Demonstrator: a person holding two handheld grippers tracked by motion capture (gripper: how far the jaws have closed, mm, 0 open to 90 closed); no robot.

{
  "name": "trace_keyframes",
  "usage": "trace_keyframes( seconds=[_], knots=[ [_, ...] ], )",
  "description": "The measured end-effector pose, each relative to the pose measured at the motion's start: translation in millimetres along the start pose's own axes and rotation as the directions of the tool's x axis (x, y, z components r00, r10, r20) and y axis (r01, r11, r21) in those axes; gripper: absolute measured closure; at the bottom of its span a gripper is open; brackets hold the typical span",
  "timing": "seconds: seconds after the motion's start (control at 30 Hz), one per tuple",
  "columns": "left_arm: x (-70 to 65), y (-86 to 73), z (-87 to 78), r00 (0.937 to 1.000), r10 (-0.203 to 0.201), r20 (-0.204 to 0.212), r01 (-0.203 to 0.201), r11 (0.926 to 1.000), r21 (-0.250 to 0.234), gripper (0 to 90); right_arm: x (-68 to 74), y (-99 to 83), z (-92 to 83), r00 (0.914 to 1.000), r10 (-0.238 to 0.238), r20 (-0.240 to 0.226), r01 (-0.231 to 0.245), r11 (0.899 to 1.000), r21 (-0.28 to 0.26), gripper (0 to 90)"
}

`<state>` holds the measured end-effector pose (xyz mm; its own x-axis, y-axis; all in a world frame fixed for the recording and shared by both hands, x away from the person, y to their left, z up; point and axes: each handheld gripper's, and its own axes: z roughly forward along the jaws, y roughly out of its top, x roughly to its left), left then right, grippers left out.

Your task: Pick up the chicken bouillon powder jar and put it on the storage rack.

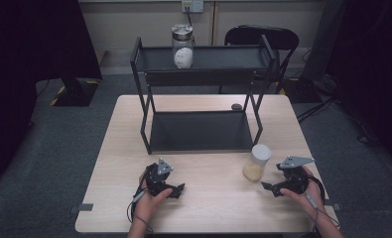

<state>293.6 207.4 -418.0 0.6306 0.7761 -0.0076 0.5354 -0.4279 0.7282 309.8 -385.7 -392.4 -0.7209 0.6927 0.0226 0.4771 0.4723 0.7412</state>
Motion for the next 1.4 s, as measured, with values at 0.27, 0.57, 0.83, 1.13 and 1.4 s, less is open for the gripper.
trace_keyframes(
  seconds=[0.27,0.57,0.83,1.13,1.4],
  knots=[
    [0.0,0.0,0.0,1.0000,0.001,0.000,-0.001,1.0000,0.000,0.0,-1.8,18.8,-1.6,0.9996,-0.003,-0.027,0.002,0.999,-0.032,1.2],
    [0.0,0.0,0.0,1.0000,0.001,0.000,-0.001,1.0000,0.000,0.0,-3.5,30.5,5.6,0.9980,-0.005,-0.064,-0.001,0.996,-0.084,6.8],
    [0.0,0.0,0.0,1.0000,0.000,0.000,0.000,1.0000,0.000,0.0,-8.2,30.7,12.9,0.9944,0.004,-0.105,-0.021,0.987,-0.160,22.8],
    [0.0,0.0,0.0,1.0000,0.000,0.000,0.000,1.0000,0.000,0.0,-6.2,26.8,16.1,0.9959,0.007,-0.090,-0.025,0.981,-0.193,32.1],
    [0.1,0.0,0.0,1.0000,0.000,0.000,0.000,1.0000,0.000,0.0,-3.7,35.0,15.7,0.9973,-0.019,-0.071,0.006,0.984,-0.179,34.4]
  ],
)
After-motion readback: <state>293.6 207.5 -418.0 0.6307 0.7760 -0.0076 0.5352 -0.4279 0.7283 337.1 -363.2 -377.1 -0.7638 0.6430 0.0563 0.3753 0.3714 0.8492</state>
